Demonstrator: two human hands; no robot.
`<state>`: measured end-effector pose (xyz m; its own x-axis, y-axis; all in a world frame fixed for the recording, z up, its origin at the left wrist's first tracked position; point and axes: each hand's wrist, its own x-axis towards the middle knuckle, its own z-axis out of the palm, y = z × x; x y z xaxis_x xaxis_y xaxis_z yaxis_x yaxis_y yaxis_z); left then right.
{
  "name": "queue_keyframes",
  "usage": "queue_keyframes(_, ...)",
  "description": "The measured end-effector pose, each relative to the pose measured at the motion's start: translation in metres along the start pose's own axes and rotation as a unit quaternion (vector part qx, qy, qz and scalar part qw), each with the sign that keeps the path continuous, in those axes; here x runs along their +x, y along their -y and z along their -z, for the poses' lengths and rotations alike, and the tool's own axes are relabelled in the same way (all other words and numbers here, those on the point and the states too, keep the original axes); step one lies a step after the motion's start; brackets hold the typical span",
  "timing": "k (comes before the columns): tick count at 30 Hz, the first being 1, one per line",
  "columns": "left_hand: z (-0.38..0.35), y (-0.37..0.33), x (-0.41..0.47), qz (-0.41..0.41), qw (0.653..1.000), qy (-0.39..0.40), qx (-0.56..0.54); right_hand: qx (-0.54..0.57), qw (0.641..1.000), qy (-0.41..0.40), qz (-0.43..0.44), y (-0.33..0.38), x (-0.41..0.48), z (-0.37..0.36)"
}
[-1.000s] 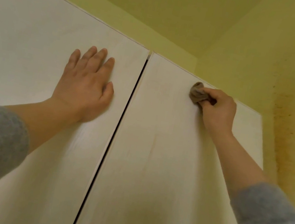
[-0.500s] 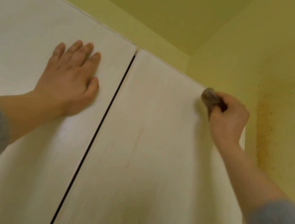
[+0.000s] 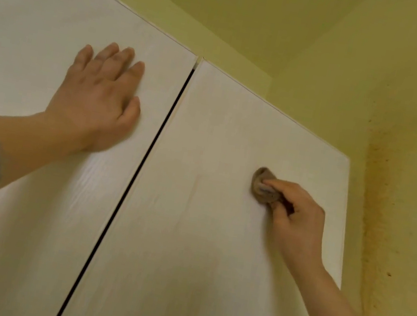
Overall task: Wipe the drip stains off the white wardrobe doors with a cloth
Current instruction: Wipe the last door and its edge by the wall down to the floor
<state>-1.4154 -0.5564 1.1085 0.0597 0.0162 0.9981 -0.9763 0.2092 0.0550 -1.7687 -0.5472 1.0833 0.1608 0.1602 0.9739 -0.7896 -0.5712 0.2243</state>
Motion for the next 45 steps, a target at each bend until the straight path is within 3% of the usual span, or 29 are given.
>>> queue_keyframes(2, 0.0, -0.001, -0.001, 0.001, 1.0, 0.002, 0.002, -0.018, 0.999, 0.021, 0.023, 0.0, -0.012, 0.011)
queue_keyframes(4, 0.001, -0.001, 0.0, -0.002, 1.0, -0.001, 0.002, -0.043, 0.999, -0.013, 0.024, -0.002, 0.004, 0.02)
queue_keyframes(8, 0.002, -0.002, -0.001, -0.004, 1.0, -0.001, 0.001, -0.051, 0.99, -0.122, -0.051, -0.014, 0.073, 0.03)
queue_keyframes(13, 0.001, -0.002, 0.001, -0.003, 1.0, -0.003, 0.0, 0.02, 0.976, -0.119, -0.181, -0.062, 0.131, 0.022)
queue_keyframes(18, 0.0, -0.001, 0.0, -0.004, 1.0, -0.008, 0.002, 0.012, 0.989, -0.078, -0.125, -0.051, 0.082, 0.017)
queue_keyframes(25, 0.001, -0.002, -0.002, -0.015, 1.0, -0.004, 0.01, 0.095, 0.988, -0.073, -0.1, -0.006, -0.041, 0.004)
queue_keyframes(31, -0.007, -0.041, -0.034, -0.097, 0.995, 0.008, 0.005, 0.085, 0.987, -0.068, -0.116, -0.014, -0.013, 0.026)
queue_keyframes(35, -0.014, -0.041, -0.04, -0.077, 0.997, 0.007, -0.014, 0.047, 0.975, -0.163, -0.145, -0.03, 0.023, 0.052)
queue_keyframes(40, -0.014, -0.041, -0.04, -0.078, 0.997, 0.011, -0.018, -0.076, 0.975, -0.147, -0.146, -0.061, 0.063, 0.069)
queue_keyframes(45, -0.014, -0.041, -0.041, -0.07, 0.997, 0.015, -0.022, -0.042, 0.965, -0.186, -0.181, -0.08, 0.078, 0.065)
